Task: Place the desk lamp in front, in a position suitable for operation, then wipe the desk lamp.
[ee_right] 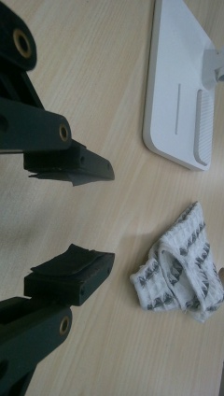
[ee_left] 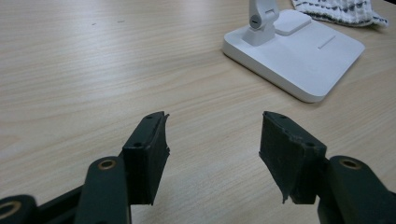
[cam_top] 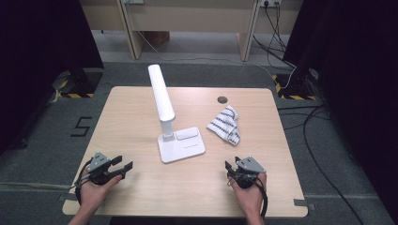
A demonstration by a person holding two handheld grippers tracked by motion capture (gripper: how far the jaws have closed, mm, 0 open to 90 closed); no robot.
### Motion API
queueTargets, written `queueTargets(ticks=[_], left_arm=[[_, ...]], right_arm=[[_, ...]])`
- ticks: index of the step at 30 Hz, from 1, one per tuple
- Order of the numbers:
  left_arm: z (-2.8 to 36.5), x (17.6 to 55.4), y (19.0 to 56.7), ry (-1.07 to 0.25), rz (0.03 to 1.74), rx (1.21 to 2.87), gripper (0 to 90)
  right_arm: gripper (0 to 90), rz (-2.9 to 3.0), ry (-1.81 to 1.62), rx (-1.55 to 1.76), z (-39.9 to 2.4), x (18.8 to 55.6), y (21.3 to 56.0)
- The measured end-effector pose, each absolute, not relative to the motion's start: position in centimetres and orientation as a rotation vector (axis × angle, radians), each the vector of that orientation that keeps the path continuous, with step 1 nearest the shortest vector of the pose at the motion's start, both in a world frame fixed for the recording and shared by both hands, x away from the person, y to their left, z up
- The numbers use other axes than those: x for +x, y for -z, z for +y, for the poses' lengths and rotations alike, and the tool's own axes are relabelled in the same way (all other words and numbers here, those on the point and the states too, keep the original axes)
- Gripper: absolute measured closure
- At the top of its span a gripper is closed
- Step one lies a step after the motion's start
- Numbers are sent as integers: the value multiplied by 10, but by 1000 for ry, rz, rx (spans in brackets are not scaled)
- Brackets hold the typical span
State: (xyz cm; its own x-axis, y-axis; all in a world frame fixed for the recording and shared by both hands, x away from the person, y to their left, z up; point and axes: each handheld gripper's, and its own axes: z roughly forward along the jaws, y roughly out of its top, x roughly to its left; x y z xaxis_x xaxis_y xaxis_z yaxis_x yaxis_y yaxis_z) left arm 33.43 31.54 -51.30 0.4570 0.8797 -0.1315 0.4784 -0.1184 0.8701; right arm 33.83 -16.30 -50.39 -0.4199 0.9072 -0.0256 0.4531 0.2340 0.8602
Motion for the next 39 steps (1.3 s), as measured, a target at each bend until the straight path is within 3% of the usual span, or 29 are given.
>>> queueTargets(ticks=[25,39], left_arm=[[305,342,501,-547,1104,1742,399],[274,384,474,-439,947,1782,355]], right_arm=[[539,1919,-1094,1228,-168,335,498],[541,1980,-1102,1244,-159,352,496]])
